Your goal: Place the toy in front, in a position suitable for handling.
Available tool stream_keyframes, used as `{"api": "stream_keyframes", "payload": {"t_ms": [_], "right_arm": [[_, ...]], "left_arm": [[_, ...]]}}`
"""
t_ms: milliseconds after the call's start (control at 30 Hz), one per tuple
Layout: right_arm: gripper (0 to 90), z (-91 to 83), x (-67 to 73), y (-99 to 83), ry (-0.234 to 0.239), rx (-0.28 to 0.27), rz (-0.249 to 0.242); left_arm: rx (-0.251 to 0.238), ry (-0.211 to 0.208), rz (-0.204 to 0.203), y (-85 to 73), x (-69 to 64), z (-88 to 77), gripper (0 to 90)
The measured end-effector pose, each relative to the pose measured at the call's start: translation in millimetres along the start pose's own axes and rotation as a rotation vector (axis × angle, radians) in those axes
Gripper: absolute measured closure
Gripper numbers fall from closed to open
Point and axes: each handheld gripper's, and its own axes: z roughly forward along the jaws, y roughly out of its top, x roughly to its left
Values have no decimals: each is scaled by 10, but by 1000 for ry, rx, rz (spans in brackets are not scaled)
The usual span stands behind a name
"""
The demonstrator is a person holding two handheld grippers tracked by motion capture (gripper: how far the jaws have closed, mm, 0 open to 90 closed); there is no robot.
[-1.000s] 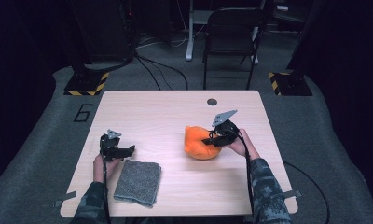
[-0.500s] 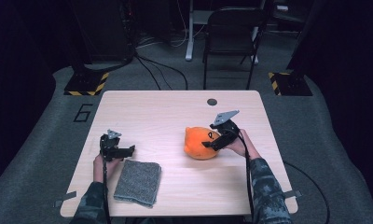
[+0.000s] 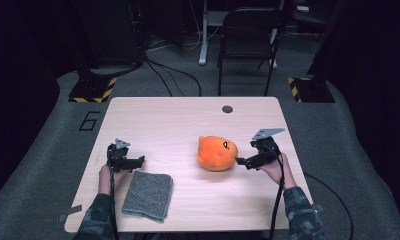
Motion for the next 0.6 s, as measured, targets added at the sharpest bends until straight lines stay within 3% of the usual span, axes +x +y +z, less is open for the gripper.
{"api": "stream_keyframes", "payload": {"t_ms": [67,100,167,300,333,400,433,467,600], "right_arm": [[15,-53,15,-60,-20,-6,19],[0,-135,41,-190,-61,6,57],[0,-211,71,-309,-98,7,98],[0,-307,112,-490,-140,-22,139],[0,-340,117,-599,-163,-12,152],[0,-351,110,-609,-162,-4,158],[0,-380,81,-622,-163,-23,165],[0,-415,43,-628,-172,-46,203],[0,-403,17,-651,-185,-49,217]], "left_arm": [[0,0,0,0,1,0,84],[-1,0,1,1,0,1,83],[3,-4,16,3,6,-8,83],[28,35,46,27,-3,-52,24],[-12,-14,1,43,12,-125,21],[-29,-33,-14,52,13,-174,21],[-36,-41,-15,57,2,-217,23],[-29,-57,-16,59,-36,-304,27],[-46,-100,20,40,-209,-519,27]]}}
